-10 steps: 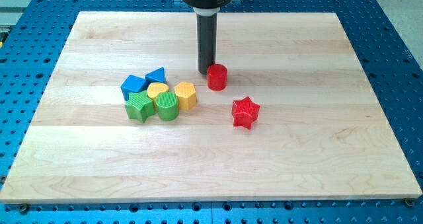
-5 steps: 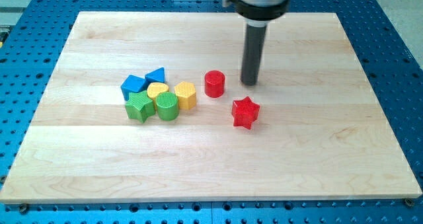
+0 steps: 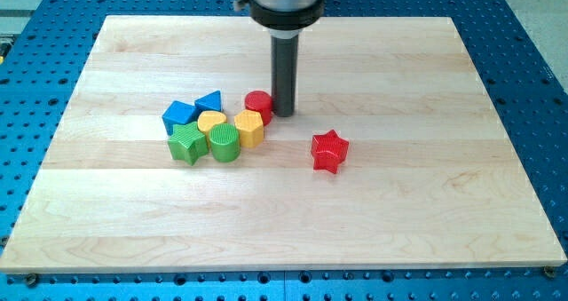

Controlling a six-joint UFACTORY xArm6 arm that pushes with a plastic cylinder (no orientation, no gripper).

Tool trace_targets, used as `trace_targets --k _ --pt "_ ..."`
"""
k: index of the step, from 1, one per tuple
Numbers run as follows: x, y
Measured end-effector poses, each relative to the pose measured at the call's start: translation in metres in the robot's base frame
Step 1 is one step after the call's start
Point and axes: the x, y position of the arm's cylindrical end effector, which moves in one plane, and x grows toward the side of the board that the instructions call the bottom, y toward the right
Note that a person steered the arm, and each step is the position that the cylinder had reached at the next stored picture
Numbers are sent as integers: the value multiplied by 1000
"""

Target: Push the red blocks into the yellow blocks

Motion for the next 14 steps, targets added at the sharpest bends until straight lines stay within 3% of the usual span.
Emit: trace_targets --k 2,3,4,6,7,8,9,10,12,14 --pt "-19 -25" --pt "-17 -59" --pt "-4 -56" --pt "-4 -19" --pt "-3 34" --pt "31 123" --pt "85 137" --pt "122 105" --pt "54 54" --pt "22 51"
